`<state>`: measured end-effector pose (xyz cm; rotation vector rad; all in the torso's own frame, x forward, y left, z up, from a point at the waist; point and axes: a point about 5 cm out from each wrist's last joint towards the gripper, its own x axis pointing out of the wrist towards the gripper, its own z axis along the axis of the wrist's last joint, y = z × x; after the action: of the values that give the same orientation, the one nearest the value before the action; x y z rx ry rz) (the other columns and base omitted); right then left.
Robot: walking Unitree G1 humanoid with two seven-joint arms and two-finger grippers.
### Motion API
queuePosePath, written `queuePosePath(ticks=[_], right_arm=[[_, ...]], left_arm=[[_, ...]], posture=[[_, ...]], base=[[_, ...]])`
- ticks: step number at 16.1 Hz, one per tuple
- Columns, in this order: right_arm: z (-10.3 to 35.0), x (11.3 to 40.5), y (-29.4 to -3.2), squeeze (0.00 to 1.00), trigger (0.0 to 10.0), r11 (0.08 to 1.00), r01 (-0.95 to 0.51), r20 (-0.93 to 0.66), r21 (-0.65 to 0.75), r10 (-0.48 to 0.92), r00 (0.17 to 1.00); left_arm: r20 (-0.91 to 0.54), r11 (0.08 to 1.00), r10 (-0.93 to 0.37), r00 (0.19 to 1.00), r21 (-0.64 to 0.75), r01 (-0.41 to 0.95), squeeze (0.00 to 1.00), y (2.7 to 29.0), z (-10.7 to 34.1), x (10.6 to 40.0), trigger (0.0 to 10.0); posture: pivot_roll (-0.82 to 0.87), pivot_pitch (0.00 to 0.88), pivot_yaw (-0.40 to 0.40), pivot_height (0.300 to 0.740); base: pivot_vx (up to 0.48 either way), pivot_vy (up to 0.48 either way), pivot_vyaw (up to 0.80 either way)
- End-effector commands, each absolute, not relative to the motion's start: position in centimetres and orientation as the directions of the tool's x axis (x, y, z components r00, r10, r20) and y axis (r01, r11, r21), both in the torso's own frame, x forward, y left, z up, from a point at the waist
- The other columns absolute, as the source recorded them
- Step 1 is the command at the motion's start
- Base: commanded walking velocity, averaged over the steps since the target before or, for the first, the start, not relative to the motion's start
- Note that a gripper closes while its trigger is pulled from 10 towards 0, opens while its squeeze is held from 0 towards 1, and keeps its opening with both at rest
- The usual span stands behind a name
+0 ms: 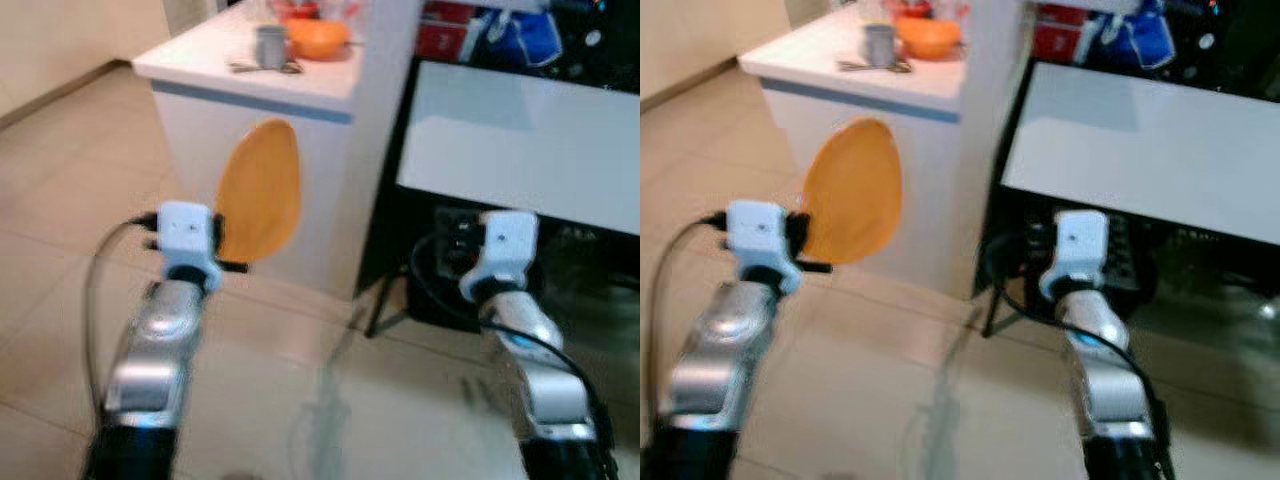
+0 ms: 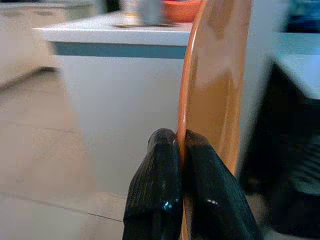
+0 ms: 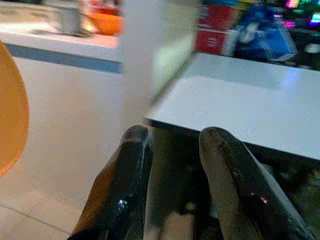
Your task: Setting the table
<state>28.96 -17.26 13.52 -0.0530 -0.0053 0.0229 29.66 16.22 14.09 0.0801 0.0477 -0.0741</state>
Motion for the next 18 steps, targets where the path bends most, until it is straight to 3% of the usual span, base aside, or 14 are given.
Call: queuePosePath(ticks=[1, 18], right_arm=[[14.1, 29.0, -17.1, 0.0, 10.0, 0.999, -0.02, 0.028, -0.044, 0.021, 0.999], [15.9, 29.0, -17.7, 0.0, 10.0, 0.998, 0.025, 0.117, 0.055, -0.031, 0.993]], left_arm=[[0.023, 0.992, -0.096, 0.995, 0.09, 0.094, 0.0, 15.9, 15.7, 30.2, 10.0], [0.046, 0.99, -0.12, 0.992, 0.075, 0.116, 0.0, 15.0, 16.0, 30.9, 10.0]], posture=[[0.04, 0.0, -0.023, 0.74], [0.03, 0.0, -0.016, 0.74]], base=[[0.0, -0.472, 0.0], [0.0, -0.472, 0.0]])
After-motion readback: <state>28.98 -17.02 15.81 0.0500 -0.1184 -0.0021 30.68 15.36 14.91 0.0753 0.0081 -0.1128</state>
